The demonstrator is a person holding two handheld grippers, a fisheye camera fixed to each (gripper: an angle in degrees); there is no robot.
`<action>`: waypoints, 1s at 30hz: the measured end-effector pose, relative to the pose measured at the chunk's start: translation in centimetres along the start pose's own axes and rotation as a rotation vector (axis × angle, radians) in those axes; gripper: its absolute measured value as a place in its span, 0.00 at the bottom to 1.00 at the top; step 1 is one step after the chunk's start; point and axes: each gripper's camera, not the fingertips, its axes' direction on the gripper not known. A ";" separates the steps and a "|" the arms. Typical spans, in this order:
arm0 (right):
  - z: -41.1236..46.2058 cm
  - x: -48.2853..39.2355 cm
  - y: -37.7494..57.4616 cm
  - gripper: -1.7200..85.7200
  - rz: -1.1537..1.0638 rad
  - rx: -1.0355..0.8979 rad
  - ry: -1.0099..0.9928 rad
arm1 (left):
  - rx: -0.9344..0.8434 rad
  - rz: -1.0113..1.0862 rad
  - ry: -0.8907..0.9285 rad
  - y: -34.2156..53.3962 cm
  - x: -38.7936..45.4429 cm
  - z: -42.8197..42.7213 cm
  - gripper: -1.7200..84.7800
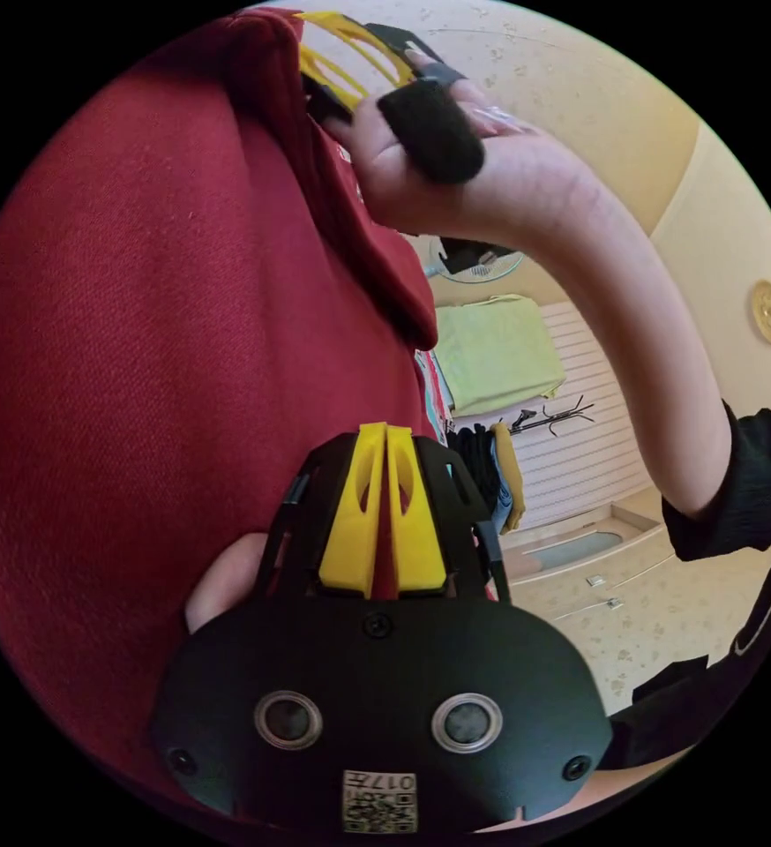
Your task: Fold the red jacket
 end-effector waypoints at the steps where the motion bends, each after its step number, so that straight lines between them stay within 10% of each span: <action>1: -0.2 -1.0 0.1 0.09 -0.027 -0.039 -0.021 | 0.000 0.000 0.000 0.0 -0.1 -0.1 0.01; 14: 6.6 -4.5 -1.9 0.07 -0.370 -0.114 0.701 | -0.010 0.008 -0.015 0.1 -1.7 -1.2 0.01; 25: -9.7 -11.6 9.7 0.06 -0.434 -0.038 0.486 | -0.096 -0.016 0.153 -0.1 -1.9 -3.1 0.01; 30: -15.7 -7.2 20.7 0.08 -0.221 -0.124 0.695 | -0.284 0.345 0.026 2.7 7.3 -10.8 0.04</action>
